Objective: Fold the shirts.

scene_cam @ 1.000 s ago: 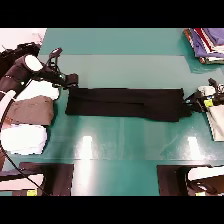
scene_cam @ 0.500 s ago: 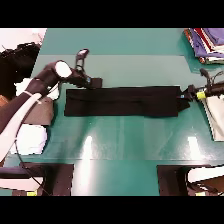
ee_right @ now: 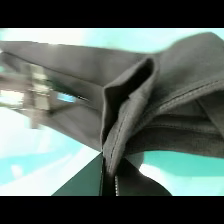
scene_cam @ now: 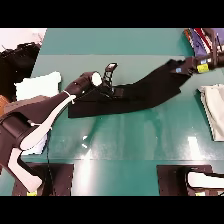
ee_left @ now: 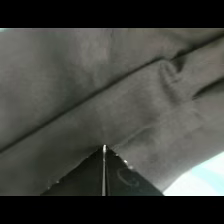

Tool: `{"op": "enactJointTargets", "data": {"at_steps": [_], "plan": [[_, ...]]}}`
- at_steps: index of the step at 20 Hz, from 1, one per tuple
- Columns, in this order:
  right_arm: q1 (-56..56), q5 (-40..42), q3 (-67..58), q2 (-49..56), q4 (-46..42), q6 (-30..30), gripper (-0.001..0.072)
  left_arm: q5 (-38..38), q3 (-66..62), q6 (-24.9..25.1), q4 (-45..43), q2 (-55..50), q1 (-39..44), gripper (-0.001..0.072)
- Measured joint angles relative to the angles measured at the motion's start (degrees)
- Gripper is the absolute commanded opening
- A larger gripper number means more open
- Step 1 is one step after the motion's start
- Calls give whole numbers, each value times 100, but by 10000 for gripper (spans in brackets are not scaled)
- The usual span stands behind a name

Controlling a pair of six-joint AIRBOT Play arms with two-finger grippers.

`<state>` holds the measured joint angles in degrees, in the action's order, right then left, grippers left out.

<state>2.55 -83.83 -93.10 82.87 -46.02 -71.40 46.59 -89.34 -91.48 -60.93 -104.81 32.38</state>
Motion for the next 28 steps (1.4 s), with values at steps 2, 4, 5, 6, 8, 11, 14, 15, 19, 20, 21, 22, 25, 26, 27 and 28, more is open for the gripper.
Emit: {"op": "enactJointTargets", "data": {"at_steps": [2, 4, 5, 6, 8, 11, 14, 15, 19, 20, 21, 22, 25, 26, 27, 28], "plan": [[402, 136, -317, -57, 11, -81, 13, -17, -42, -2, 9, -90, 37, 24], [737, 289, -533, -83, 4, -144, 13, -81, -70, 0, 31, -129, 50, 24], [881, 361, -603, -90, 7, -155, 13, -94, -76, 0, 28, -151, 61, 24], [1027, 439, -658, -94, 2, -166, 13, -105, -83, 0, 26, -157, 61, 23], [1287, 592, -721, -103, 2, -184, 13, -101, -111, 4, 13, -144, 20, 24], [1652, 883, -767, -105, -2, -197, 13, 111, -195, 24, -105, 79, -280, 23], [2140, 1263, -785, 11, 83, -149, 14, 450, -240, 31, -391, 632, -876, 24], [2332, 1403, -787, 109, 179, -87, 14, 581, -245, 57, -511, 850, -1113, 24], [3362, 2175, -791, 839, 627, 317, 347, 1051, -260, 216, -953, 1891, -2140, 24], [3602, 2396, -793, 1038, 708, 400, 494, 1130, -262, 247, -1027, 2149, -2387, 24], [3840, 2566, -793, 1241, 752, 487, 553, 1200, -264, 273, -1082, 2358, -2588, 24], [4028, 2708, -793, 1403, 778, 579, 560, 1287, -262, 289, -1132, 2551, -2778, 24], [4273, 2730, -793, 1641, 699, 750, 554, 1414, -264, 323, -1215, 2942, -3163, 24], [4256, 2590, -793, 1644, 553, 726, 554, 1473, -262, 328, -1239, 3018, -3239, 24], [4192, 2402, -782, 1617, 363, 619, 553, 1519, -262, 330, -1250, 3080, -3283, 24], [4074, 2225, -732, 1545, 105, 492, 553, 1587, -262, 337, -1255, 3112, -3314, 24]]}}
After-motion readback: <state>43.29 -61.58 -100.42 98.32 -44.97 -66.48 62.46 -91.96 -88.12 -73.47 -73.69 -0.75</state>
